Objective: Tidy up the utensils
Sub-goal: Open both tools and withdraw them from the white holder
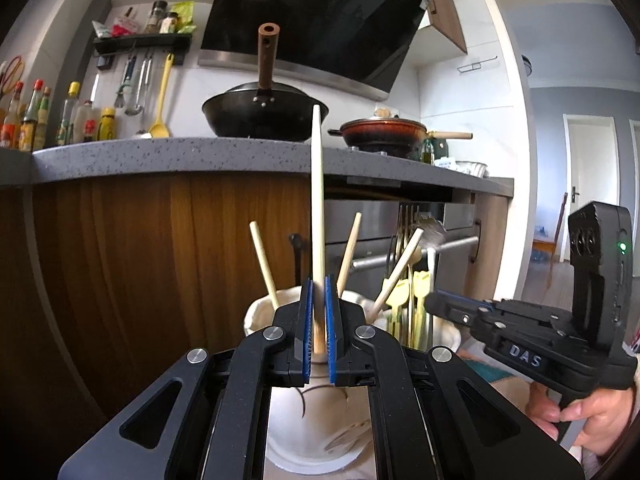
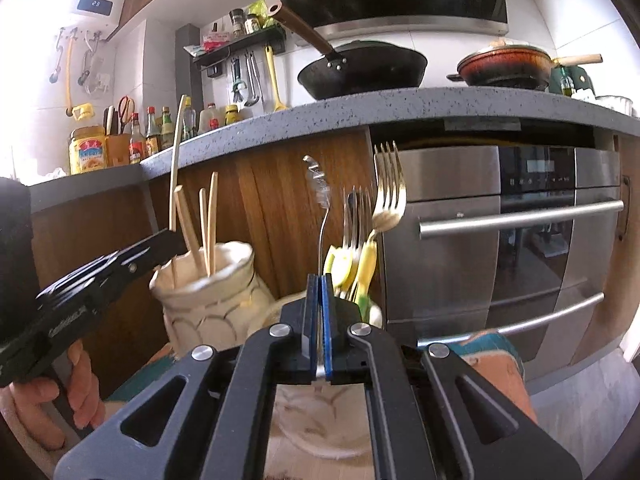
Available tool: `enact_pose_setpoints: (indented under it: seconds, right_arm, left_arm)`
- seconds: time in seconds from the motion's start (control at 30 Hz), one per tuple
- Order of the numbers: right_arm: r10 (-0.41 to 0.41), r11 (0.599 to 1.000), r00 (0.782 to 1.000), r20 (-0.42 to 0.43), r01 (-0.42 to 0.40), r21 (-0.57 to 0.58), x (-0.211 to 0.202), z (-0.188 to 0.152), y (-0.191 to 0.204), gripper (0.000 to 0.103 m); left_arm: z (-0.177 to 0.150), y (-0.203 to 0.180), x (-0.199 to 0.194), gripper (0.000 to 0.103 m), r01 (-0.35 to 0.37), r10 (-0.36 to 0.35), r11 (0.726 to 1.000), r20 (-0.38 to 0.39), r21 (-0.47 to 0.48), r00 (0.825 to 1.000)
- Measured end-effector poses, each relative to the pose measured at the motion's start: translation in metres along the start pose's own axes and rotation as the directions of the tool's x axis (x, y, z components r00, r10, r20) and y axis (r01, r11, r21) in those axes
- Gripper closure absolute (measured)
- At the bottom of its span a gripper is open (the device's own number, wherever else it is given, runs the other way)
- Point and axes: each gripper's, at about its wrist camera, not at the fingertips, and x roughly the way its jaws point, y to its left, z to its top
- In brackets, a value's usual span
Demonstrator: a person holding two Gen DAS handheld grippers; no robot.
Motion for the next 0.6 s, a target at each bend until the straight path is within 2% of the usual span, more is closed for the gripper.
enact_pose_setpoints:
  seconds: [0.13,0.2,0.47,0.53,0.6]
  right_arm:
    - [0.006,1.0,1.0,-0.025,-0.006,-0.012,-0.0002,-0.0059,0.0036,0.101]
    - [0.008,1.0,1.0,-0.029,-0.008,-0.018,0.0005,-0.007,0.0047,0.101]
    - [0.017,1.0,0.998,-0.052,-0.018,-0.017,0.007,-0.0099,0.0042,0.098]
    - [0.011,1.0,0.999,-0.049,-0.012,-0.022,0.006,-0.0097,0.0046,0.089]
    - [0.007,1.0,0.999,-0.036,-0.008,-0.021,0.0029,-0.0095,0.0044,0.071]
  left_arm:
    - [-0.0014,0.0027,-0.0007,0.096,-0.006,0.005,1.0,-0.014,-0.015,1.0]
    - [-0.0024,0.0027,-0.0005,0.09,-0.004,0.004,1.0,-0.018,-0.017,1.0]
    - [-0.0022,0.003,-0.0031,0.082,0.004,-0.004,1.0,-0.006,-0.02,1.0]
    - [-0.0021,0.003,-0.0031,0.08,0.004,-0.004,1.0,-0.009,-0.019,1.0]
    - [-0.0012,0.0028,-0.0036,0.077,0.002,-0.002,1.0,-0.009,-0.019,1.0]
